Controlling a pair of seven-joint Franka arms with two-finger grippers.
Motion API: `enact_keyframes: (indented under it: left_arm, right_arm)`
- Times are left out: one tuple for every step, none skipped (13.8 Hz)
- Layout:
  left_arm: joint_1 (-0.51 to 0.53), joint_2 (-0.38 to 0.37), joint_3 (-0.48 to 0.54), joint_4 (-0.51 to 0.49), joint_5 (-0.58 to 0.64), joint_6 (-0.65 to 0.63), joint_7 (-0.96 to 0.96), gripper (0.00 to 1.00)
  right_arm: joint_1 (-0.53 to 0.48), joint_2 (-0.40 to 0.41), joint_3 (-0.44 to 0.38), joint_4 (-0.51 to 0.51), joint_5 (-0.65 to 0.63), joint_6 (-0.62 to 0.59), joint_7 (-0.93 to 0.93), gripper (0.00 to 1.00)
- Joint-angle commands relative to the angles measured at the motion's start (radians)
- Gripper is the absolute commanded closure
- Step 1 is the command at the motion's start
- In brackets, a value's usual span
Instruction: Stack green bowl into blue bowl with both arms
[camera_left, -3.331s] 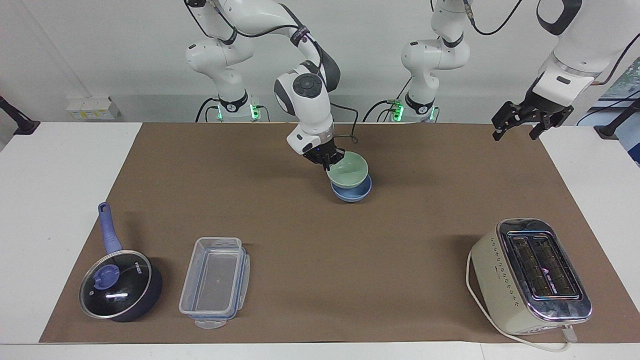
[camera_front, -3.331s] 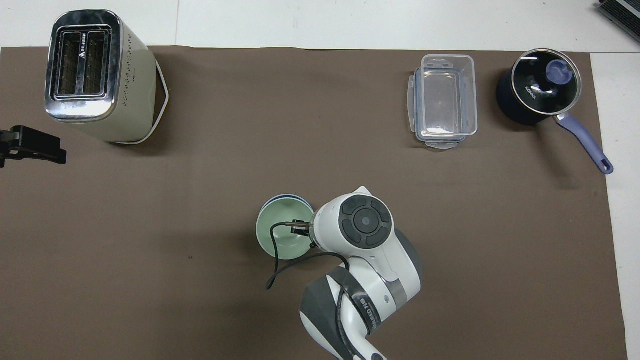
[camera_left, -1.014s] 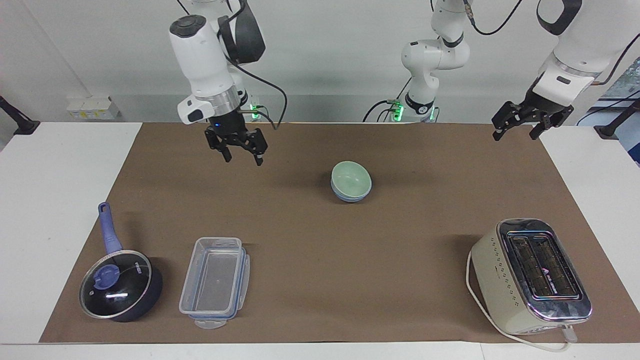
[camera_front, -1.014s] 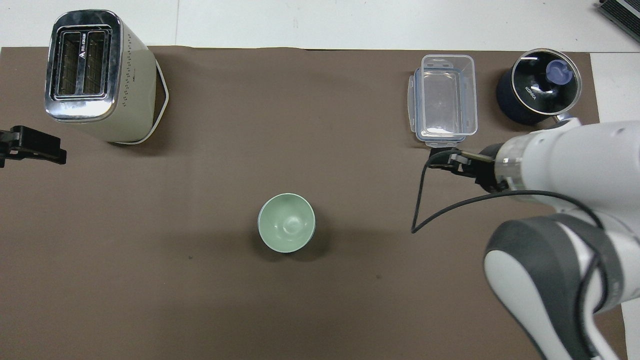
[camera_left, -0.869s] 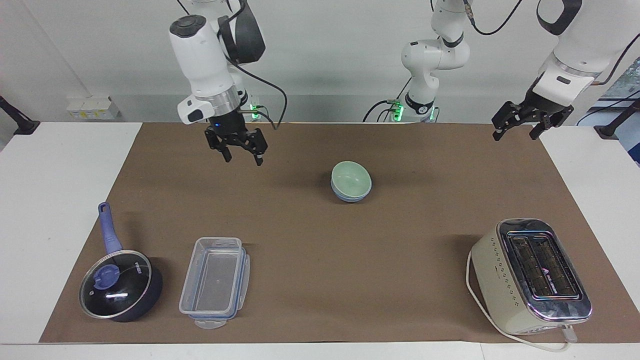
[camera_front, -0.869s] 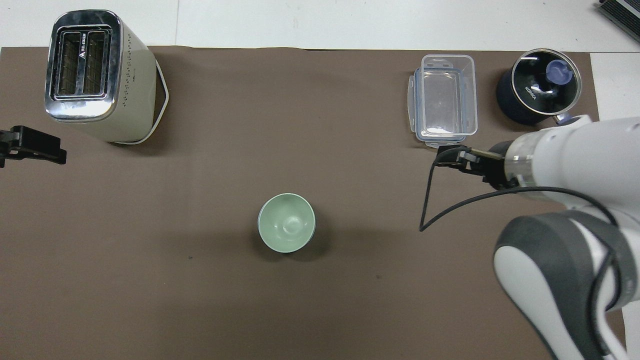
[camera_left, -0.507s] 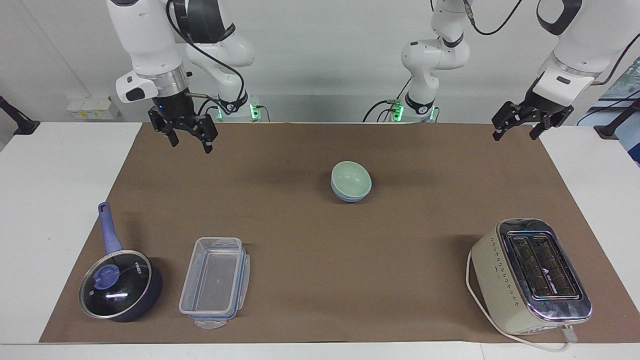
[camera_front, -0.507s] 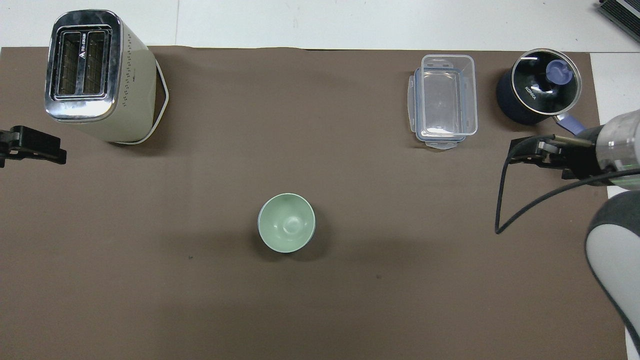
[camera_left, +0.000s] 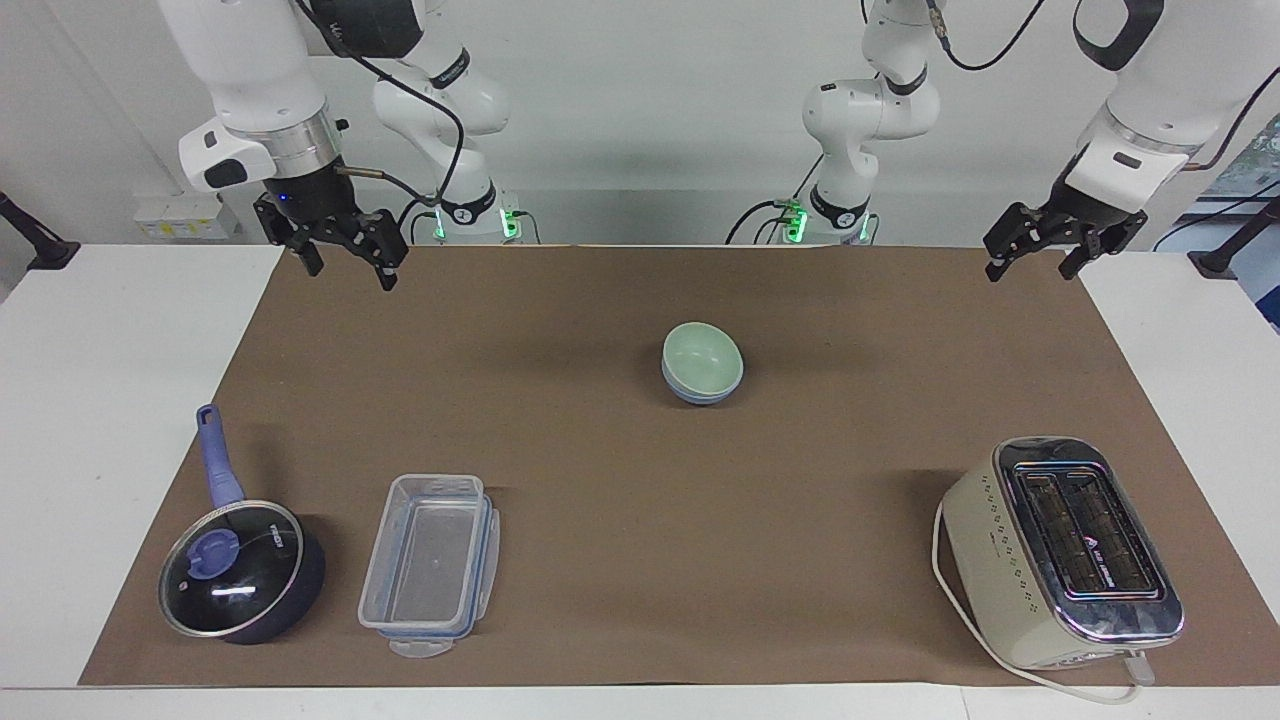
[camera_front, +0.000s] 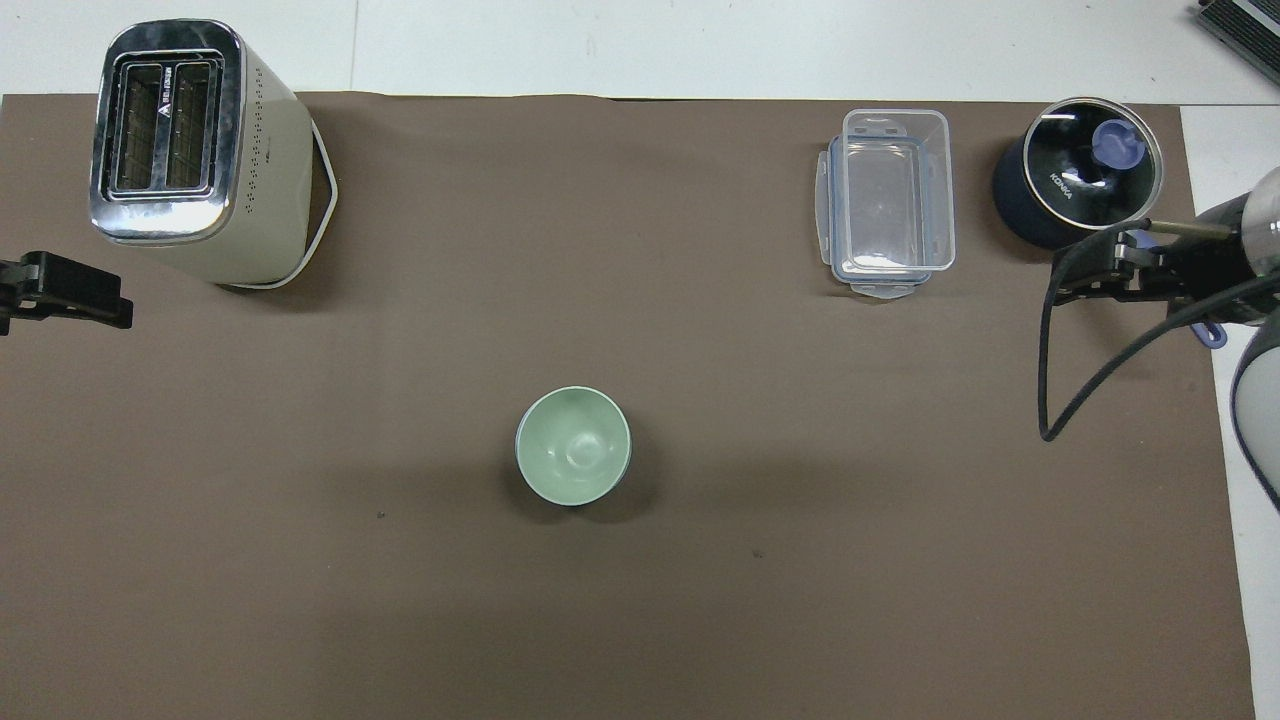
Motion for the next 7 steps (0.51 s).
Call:
enact_keyframes:
  left_arm:
    - [-0.003,-0.015,0.001,-0.009,0.023,-0.010,-0.012,0.00]
    - [-0.003,-0.015,-0.001,-0.009,0.023,-0.010,-0.012,0.00]
    - [-0.003,-0.015,-0.001,-0.009,0.023,-0.010,-0.012,0.00]
    - [-0.003,-0.015,0.001,-0.009,0.023,-0.010,-0.012,0.00]
    - [-0.003,-0.015,0.001,-0.009,0.023,-0.010,-0.012,0.00]
    - [-0.003,-0.015,0.001,-0.009,0.023,-0.010,-0.012,0.00]
    - [-0.003,-0.015,0.001,-0.009,0.023,-0.010,-0.012,0.00]
  right_arm:
    - [-0.013,-0.052,0.015,-0.072,-0.006,-0.003,-0.018,0.00]
    - [-0.010,-0.067,0.015,-0.098,-0.005,0.016,-0.013,0.00]
    - [-0.011,-0.072,0.015,-0.110,-0.005,0.031,-0.010,0.00]
    - [-0.014,-0.072,0.015,-0.110,-0.003,0.037,-0.014,0.00]
    - [-0.014,-0.071,0.015,-0.109,-0.003,0.039,-0.015,0.00]
    - [-0.014,-0.071,0.015,-0.109,-0.001,0.040,-0.015,0.00]
    - [-0.014,-0.069,0.015,-0.107,-0.001,0.040,-0.015,0.00]
